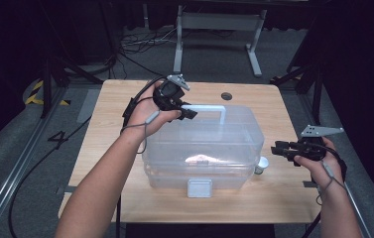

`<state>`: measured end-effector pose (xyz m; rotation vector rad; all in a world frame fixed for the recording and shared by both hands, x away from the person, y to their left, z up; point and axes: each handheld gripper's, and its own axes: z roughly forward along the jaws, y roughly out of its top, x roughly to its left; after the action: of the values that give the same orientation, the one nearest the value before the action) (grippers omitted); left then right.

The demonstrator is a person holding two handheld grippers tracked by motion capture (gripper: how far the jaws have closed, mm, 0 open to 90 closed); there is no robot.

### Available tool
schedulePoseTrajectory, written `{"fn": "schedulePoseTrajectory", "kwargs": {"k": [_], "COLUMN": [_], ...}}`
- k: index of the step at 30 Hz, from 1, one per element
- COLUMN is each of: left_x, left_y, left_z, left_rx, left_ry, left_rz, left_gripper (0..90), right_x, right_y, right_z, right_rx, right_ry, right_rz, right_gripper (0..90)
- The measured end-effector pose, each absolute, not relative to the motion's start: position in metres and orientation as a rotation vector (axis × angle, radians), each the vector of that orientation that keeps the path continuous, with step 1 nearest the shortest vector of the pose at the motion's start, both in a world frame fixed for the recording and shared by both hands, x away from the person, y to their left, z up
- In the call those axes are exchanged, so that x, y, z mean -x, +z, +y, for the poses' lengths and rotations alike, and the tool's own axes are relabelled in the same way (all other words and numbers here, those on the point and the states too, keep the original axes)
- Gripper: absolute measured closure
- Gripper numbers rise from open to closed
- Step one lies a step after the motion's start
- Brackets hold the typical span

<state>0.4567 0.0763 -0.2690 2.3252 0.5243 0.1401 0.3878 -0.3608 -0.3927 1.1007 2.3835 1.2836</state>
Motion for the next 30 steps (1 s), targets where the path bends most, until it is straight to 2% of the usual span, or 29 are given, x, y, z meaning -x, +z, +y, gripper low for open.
{"fn": "schedulePoseTrajectory", "kwargs": {"k": [3, 8, 12, 30], "left_x": [-0.46, -0.465, -0.467, -0.479], "left_y": [-0.267, -0.263, -0.261, -0.251], "left_z": [0.076, 0.075, 0.075, 0.072], "left_rx": [-2.329, -2.342, -2.348, -2.381], "left_ry": [0.136, 0.134, 0.137, 0.129], "left_rz": [0.533, 0.538, 0.532, 0.553], "left_gripper": [68.9, 69.0, 69.1, 68.3], "right_x": [-0.386, -0.381, -0.378, -0.358], "right_y": [-0.392, -0.388, -0.385, -0.366], "right_z": [-0.359, -0.354, -0.353, -0.337], "right_rx": [-1.09, -1.069, -1.054, -0.847], "right_ry": [1.286, 1.315, 1.333, 1.474], "right_rz": [2.384, 2.377, 2.377, 2.45], "right_gripper": [69.5, 82.6, 86.7, 90.0]}}
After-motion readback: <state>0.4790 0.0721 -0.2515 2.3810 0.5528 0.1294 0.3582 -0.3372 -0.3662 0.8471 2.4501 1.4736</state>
